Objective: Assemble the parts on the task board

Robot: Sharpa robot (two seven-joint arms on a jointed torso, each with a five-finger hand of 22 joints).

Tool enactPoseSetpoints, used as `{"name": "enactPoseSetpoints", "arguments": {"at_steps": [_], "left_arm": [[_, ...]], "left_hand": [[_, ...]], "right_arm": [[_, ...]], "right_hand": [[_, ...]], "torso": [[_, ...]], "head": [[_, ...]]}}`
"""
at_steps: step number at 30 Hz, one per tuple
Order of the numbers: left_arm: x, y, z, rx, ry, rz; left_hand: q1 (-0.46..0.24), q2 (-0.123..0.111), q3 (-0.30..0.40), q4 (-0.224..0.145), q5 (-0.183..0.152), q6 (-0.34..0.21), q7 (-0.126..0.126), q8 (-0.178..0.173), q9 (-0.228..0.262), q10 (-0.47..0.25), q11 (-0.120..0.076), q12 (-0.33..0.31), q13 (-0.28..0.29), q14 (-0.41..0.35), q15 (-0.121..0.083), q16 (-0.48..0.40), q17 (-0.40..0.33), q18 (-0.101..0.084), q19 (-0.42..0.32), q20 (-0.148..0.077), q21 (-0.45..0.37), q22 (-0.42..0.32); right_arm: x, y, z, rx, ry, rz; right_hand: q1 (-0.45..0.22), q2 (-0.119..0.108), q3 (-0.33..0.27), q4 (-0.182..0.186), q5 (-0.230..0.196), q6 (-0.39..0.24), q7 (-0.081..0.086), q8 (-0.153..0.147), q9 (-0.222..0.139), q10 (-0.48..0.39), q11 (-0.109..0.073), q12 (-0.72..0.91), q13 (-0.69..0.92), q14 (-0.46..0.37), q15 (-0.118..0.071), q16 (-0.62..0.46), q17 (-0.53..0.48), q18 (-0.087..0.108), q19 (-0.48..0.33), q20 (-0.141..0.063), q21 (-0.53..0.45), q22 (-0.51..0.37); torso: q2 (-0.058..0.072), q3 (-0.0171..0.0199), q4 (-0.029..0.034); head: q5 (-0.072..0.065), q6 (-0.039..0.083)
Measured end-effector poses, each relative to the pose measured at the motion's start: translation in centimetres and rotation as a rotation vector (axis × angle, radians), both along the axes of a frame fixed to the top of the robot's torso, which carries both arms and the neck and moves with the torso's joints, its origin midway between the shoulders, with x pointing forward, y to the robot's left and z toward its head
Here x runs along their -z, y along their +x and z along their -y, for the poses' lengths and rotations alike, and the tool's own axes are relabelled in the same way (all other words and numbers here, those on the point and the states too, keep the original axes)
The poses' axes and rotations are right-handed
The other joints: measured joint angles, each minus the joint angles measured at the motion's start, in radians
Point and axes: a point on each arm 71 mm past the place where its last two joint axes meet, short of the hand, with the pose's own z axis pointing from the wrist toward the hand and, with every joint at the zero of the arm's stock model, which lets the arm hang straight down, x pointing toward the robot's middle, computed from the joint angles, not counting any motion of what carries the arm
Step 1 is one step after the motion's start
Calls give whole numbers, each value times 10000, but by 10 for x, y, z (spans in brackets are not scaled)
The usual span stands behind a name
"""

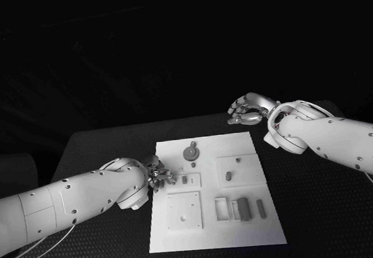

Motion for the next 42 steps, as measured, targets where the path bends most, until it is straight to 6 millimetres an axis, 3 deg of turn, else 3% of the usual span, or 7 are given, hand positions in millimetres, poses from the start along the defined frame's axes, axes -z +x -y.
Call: {"name": "enactPoseSetpoints", "arguments": {"at_steps": [42], "left_arm": [[0, 0, 4, 401, 571, 309]], "left_hand": [[-119, -92, -55, 126, -17, 158, -89, 17, -12, 66, -73, 152, 72, 53, -19, 119, -13, 0, 54, -24, 84, -4]], "right_arm": [[0, 0, 0, -37, -7, -22]], "right_hand": [[0, 0, -28, 28, 0, 1, 0, 0, -29, 36, 37, -78, 1, 0, -1, 0, -56, 1, 0, 0, -77, 50]], "torso": [[-2, 7, -8]], "head": [[29, -27]]}}
